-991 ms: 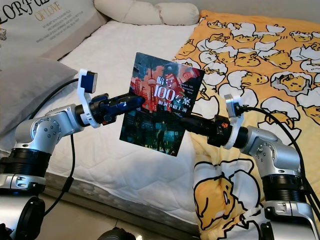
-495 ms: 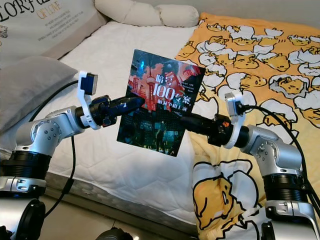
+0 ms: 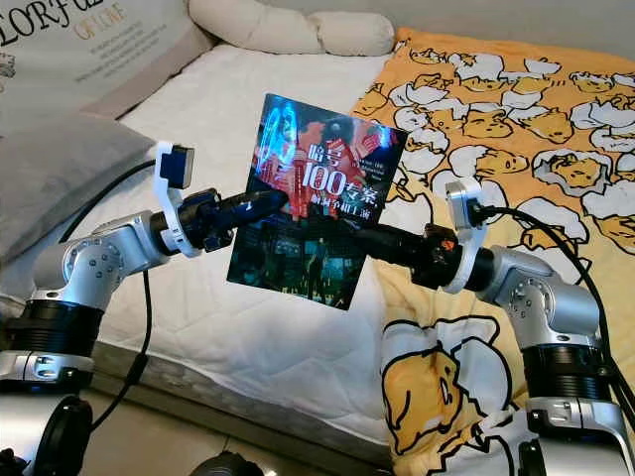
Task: Clean up the room
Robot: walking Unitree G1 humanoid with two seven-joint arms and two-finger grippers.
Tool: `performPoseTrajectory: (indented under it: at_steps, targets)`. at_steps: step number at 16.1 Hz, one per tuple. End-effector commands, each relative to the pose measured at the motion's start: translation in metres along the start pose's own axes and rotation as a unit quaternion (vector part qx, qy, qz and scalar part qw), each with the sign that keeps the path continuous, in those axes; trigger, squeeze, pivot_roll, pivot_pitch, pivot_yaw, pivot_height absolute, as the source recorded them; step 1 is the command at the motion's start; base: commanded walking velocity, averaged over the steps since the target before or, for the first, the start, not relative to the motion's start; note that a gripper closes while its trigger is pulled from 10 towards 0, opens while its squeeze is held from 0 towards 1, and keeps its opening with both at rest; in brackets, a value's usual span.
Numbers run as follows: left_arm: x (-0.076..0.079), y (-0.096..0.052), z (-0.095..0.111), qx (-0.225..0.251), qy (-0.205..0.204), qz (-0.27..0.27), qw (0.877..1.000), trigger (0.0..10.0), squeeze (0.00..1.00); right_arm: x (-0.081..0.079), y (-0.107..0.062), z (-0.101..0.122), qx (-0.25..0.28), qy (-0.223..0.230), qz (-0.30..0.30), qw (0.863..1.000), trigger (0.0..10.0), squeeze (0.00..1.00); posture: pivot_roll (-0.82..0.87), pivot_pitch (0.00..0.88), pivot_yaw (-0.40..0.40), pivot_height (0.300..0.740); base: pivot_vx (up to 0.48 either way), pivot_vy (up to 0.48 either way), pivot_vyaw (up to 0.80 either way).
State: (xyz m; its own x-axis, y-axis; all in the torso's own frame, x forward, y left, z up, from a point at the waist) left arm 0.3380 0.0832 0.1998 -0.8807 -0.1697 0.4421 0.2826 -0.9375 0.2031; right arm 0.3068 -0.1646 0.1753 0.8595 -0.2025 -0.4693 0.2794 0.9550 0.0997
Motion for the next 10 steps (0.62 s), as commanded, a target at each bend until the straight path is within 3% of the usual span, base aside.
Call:
performPoseTrajectory:
  at_steps: [1, 2, 3, 4, 7, 10]
  targets:
    - [0.001, -0.001, 0.010, 0.022, 0.016, 0.005, 1.000, 0.0, 0.00, -0.005, 0.005, 0.010, 0.008, -0.019, 0.009, 1.000, 10.0, 0.00, -0.05, 0.000, 0.053, 0.740, 0.000, 0.000, 0.00]
    - [0.001, -0.002, 0.011, 0.026, 0.019, 0.008, 0.999, 0.0, 0.00, -0.003, 0.004, 0.008, 0.007, -0.006, 0.000, 1.000, 10.0, 0.00, -0.05, 0.000, 0.054, 0.740, 0.000, 0.000, 0.00]
    - [0.001, -0.002, 0.012, 0.029, 0.020, 0.009, 0.999, 0.0, 0.00, -0.002, 0.004, 0.008, 0.009, -0.002, -0.002, 1.000, 10.0, 0.15, -0.05, 0.000, 0.054, 0.740, 0.000, 0.000, 0.00]
    - [0.002, -0.004, 0.013, 0.034, 0.021, 0.012, 0.999, 0.0, 0.00, 0.000, 0.003, 0.007, 0.013, 0.004, -0.009, 1.000, 10.0, 0.97, -0.05, 0.000, 0.055, 0.740, 0.000, 0.000, 0.00]
    - [0.002, -0.007, 0.013, 0.041, 0.023, 0.022, 0.999, 0.0, 0.00, 0.005, 0.001, 0.006, 0.028, 0.010, -0.030, 0.999, 10.0, 1.00, -0.05, 0.000, 0.057, 0.740, 0.000, 0.000, 0.00]
    - [-0.001, -0.019, 0.014, 0.035, 0.053, 0.060, 0.996, 0.0, 0.00, 0.024, -0.015, 0.004, 0.053, -0.002, -0.130, 0.990, 10.0, 1.00, -0.04, 0.000, 0.056, 0.740, 0.000, 0.000, 0.00]
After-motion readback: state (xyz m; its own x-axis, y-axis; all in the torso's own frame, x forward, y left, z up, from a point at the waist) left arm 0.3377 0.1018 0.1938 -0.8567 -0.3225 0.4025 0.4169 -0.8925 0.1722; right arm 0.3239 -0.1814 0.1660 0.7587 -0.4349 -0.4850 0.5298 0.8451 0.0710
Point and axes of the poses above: a point about 5 cm out from each wrist's last joint towards the gripper, its own y axis pointing out of the wrist towards the gripper, its own z axis along the axis of the wrist's last joint, x = y × z, the point moved 4 cm from there along y, pointing out of the wrist towards the gripper, and after that the axes turned 4 degrees about y, right-handed, at the moved point
